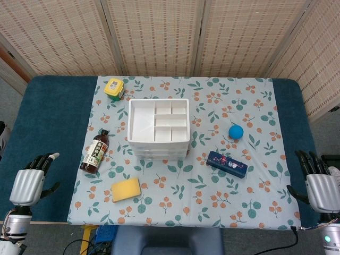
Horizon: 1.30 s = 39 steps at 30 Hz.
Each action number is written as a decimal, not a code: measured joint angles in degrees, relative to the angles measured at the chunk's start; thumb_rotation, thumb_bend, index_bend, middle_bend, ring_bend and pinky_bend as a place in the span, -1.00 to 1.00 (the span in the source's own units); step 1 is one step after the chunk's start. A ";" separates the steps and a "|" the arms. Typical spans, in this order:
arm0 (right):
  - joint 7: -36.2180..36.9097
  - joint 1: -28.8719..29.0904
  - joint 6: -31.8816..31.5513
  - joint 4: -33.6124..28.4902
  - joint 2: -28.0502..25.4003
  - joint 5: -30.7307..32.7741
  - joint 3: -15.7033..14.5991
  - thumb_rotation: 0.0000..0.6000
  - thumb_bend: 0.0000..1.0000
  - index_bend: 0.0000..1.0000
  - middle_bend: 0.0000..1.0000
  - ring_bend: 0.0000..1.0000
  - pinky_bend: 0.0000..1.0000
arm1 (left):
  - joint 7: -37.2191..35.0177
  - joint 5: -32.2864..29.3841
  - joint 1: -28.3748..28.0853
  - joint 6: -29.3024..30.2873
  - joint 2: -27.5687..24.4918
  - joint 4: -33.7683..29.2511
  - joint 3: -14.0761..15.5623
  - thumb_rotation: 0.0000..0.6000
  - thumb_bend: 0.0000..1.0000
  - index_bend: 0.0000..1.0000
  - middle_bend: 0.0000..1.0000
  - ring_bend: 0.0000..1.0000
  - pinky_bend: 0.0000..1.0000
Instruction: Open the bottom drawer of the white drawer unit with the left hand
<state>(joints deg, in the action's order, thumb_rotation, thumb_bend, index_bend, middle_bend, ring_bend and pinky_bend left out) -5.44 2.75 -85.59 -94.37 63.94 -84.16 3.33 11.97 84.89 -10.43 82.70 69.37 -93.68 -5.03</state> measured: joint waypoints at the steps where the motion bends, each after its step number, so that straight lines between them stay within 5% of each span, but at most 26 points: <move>1: -0.12 0.00 0.13 -0.03 0.00 0.12 -0.01 1.00 -0.55 -1.00 -0.86 -0.90 -0.77 | 0.00 -0.01 -0.02 0.03 0.15 0.06 0.00 1.00 -0.64 -0.61 -0.56 -0.57 -0.25; 16: 0.45 -0.82 -1.45 0.02 0.27 -1.09 -0.21 1.00 -0.55 -1.00 -0.86 -0.90 -0.77 | -0.87 -0.84 0.50 0.66 0.23 -0.28 0.22 1.00 -0.64 -0.57 -0.52 -0.53 -0.22; 22: 1.37 -0.70 -1.52 -0.54 -0.54 -1.16 0.25 1.00 -0.55 -1.00 -0.86 -0.90 -0.77 | -4.67 0.71 -0.40 -0.68 0.24 -0.60 0.71 1.00 -0.64 -0.42 -0.33 -0.35 0.01; 29: 0.59 -0.67 -2.15 -1.41 -1.03 -1.26 0.79 1.00 -0.55 -1.00 -0.86 -0.90 -0.77 | -12.08 2.91 -2.60 -3.10 0.95 -0.95 0.93 1.00 -0.64 -0.20 0.13 0.10 0.56; 33: 0.31 -0.76 -2.21 -1.72 -1.13 -1.09 0.85 1.00 -0.55 -1.00 -0.86 -0.90 -0.77 | -18.90 4.81 -5.09 -6.24 1.91 -1.05 1.37 1.00 -0.64 -0.15 0.52 0.52 0.94; 39: -0.06 -0.97 -2.42 -2.01 -1.17 -0.76 0.97 1.00 -0.55 -1.00 -0.86 -0.90 -0.77 | -29.74 6.87 -9.68 -11.54 4.33 -0.81 1.75 1.00 -0.64 -0.16 0.94 0.97 1.00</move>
<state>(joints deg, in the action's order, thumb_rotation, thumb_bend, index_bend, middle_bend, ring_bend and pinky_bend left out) -5.50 1.78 -88.01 -96.39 62.78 -84.92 4.29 -17.78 91.76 -20.11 71.16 73.70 -94.49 -3.29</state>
